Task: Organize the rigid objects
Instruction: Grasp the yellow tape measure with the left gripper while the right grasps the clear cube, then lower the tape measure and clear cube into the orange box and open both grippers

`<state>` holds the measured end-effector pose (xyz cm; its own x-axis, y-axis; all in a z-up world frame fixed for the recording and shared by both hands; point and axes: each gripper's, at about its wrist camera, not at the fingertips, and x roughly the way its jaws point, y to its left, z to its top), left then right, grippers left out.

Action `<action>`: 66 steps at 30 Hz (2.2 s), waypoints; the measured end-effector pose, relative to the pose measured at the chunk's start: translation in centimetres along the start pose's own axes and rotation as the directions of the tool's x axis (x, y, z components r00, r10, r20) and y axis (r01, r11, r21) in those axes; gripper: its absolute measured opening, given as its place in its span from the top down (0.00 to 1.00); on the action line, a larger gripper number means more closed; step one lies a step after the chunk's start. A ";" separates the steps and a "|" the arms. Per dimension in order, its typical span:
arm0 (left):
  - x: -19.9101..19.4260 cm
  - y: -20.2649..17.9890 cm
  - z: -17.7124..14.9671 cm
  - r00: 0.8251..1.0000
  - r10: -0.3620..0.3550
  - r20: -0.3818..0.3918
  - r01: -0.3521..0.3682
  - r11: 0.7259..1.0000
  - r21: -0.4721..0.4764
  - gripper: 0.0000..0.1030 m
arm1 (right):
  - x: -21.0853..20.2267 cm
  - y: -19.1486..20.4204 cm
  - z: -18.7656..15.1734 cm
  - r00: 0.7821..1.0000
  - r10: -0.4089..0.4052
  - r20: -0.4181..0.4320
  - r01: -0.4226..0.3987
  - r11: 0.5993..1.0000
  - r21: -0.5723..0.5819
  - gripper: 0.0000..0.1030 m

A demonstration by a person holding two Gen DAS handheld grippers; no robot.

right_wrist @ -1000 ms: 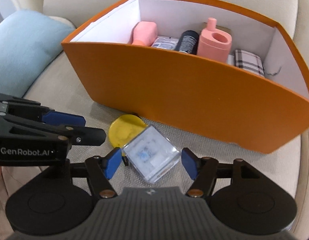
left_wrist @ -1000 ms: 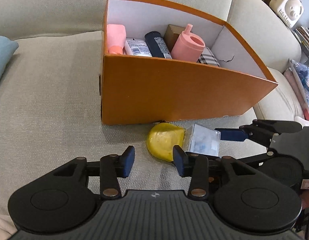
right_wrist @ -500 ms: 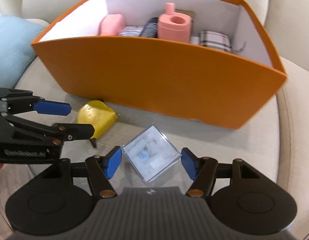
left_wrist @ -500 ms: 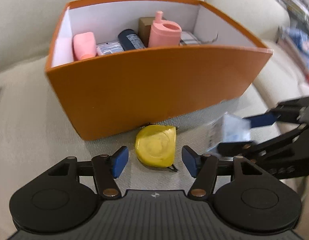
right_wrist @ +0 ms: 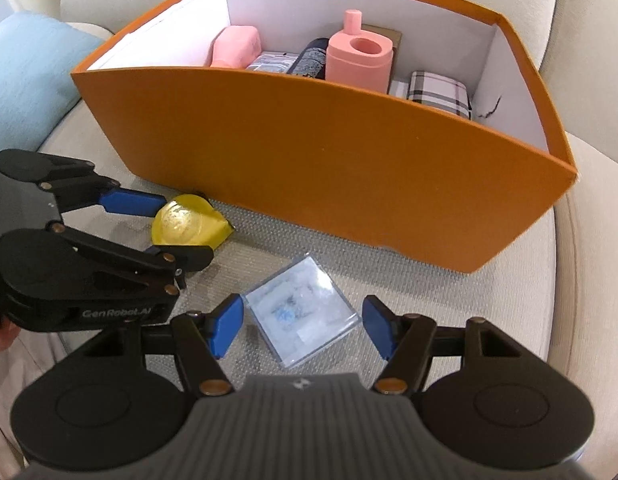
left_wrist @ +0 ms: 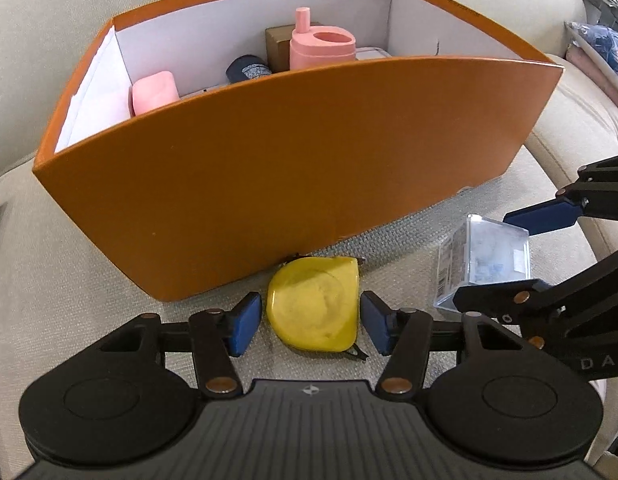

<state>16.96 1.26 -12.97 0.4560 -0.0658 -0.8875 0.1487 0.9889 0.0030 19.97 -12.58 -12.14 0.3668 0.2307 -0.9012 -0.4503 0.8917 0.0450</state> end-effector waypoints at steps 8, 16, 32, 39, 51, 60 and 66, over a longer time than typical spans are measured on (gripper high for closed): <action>0.0 0.7 -0.3 0.999 -0.032 -0.008 0.032 0.997 -0.075 0.45 | 0.6 0.2 -0.1 1.000 -0.009 -0.006 0.009 1.000 -0.002 0.39; -1.9 1.1 -1.4 0.998 -0.064 -0.011 0.061 0.984 -0.169 0.45 | 0.1 -0.1 -0.4 1.000 -0.026 -0.015 0.027 0.997 0.069 0.41; -11.4 0.5 1.6 0.988 -0.151 -0.002 0.150 0.980 -0.127 0.45 | -7.6 1.0 1.5 0.996 0.025 0.090 -0.029 0.998 0.047 0.44; -14.3 1.9 5.1 0.987 -0.149 0.064 0.155 0.983 -0.102 0.45 | -11.5 1.5 4.6 0.983 0.052 0.176 -0.053 0.999 0.002 0.45; -13.1 6.3 11.3 0.979 -0.164 0.117 0.181 0.971 -0.155 0.45 | -13.2 -0.3 11.7 0.957 0.089 0.276 -0.095 0.995 0.009 0.45; -5.7 8.3 13.2 0.985 -0.173 -0.023 0.168 0.973 -0.156 0.45 | -6.3 -3.8 15.4 0.977 0.158 0.142 -0.179 0.972 0.153 0.45; -2.1 8.4 12.6 0.982 -0.153 -0.106 0.140 0.982 -0.126 0.45 | -0.6 -4.4 14.9 0.987 0.158 0.005 -0.156 0.975 0.156 0.45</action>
<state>28.34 8.02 -5.27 0.3321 -0.2021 -0.9213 0.0993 0.9788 -0.1789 33.86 -10.80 -5.34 0.2950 0.3703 -0.8808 -0.3699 0.8942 0.2520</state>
